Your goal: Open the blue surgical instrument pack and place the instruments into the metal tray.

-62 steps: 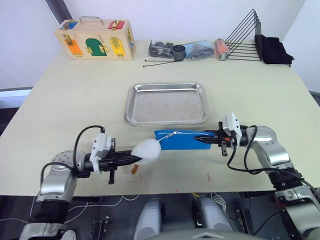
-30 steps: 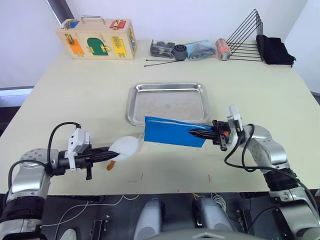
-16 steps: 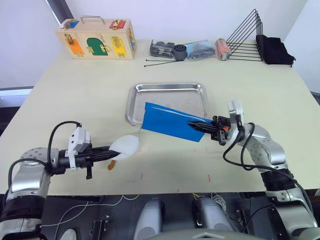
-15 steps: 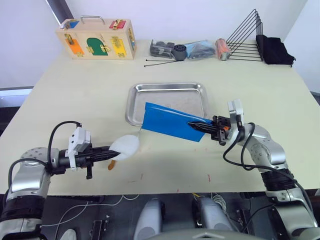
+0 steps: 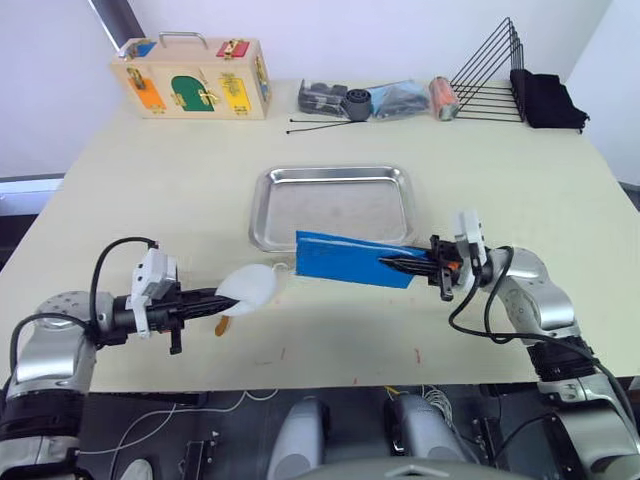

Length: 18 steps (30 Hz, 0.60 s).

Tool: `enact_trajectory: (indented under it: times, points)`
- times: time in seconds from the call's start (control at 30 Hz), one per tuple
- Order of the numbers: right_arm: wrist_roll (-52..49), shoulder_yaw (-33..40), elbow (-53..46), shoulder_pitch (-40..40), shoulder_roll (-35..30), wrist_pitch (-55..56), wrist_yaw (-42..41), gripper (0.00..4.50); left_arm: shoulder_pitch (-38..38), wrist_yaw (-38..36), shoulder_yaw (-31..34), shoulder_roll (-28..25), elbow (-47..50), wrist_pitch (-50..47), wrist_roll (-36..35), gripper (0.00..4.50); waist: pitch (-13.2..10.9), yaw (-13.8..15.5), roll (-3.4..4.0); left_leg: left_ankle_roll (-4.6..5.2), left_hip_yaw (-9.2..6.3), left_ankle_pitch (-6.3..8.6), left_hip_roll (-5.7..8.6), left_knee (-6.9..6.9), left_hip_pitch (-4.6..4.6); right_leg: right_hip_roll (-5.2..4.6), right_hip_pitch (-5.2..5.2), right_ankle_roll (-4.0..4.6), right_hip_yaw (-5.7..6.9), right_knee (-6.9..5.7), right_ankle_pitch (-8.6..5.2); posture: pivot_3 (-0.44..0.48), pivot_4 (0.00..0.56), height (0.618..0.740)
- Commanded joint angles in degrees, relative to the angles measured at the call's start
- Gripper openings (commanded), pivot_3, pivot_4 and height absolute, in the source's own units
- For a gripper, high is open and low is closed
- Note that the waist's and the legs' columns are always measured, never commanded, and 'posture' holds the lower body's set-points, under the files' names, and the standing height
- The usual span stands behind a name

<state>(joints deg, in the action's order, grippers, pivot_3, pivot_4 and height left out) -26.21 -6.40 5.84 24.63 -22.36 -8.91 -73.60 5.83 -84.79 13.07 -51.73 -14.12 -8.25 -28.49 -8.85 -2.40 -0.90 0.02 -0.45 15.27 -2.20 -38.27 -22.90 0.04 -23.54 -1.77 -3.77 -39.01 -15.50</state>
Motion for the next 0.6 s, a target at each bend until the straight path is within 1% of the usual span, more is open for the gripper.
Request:
enact_trajectory:
  times: [0.03, 0.2, 0.3, 0.53, 0.6]
  points:
    - [1.9, -0.6, 0.0, 1.2, -0.7, 3.4, -1.0, 0.00, 1.0, -1.3, 3.0, -2.9, -0.5, -0.2, -0.9, 0.03, 0.0, 0.0, 0.00, 0.00, 0.00, 0.00, 0.01, 0.00, 0.00, 0.01, 0.00, 0.00, 0.01, 0.00, 0.00, 0.000, 0.150, 0.740]
    - [4.0, -2.1, 1.6, 2.5, 0.2, 5.8, -0.8, 0.00, 2.4, -3.0, 3.4, -6.8, -5.3, 1.2, 1.0, 0.03, -0.1, 0.0, 0.01, 0.00, 0.04, 0.00, 0.03, 0.00, 0.00, 0.01, -0.01, 0.00, 0.00, 0.00, 0.00, 0.000, 0.150, 0.740]
    - [5.5, -2.9, 2.5, 2.9, 0.4, 7.4, -0.7, 0.00, 1.9, -4.3, 1.1, -9.4, -9.0, 6.1, 5.5, 0.03, -0.1, 0.1, -0.02, 0.00, 0.04, 0.00, 0.01, 0.00, 0.00, 0.01, -0.01, 0.00, 0.01, 0.00, 0.00, 0.000, 0.150, 0.740]
    - [6.0, -3.3, 2.7, 2.8, 0.7, 8.3, 0.0, 0.00, 3.6, -2.1, -2.3, -8.1, -13.2, 10.6, 9.9, 0.03, -0.1, 0.3, -0.01, 0.00, 0.15, 0.00, 0.02, -0.01, -0.02, -0.04, -0.01, 0.00, 0.01, 0.01, 0.00, 0.000, 0.150, 0.740]
    - [6.0, -3.5, 2.4, 2.6, 0.7, 8.4, 0.2, 0.00, 3.9, -2.0, -2.4, -7.5, -13.0, 9.8, 9.3, 0.83, -0.1, 0.3, -0.01, 0.00, 0.15, 0.00, 0.02, -0.01, -0.02, -0.04, -0.01, 0.00, 0.01, 0.01, 0.00, 0.000, 0.150, 0.740]
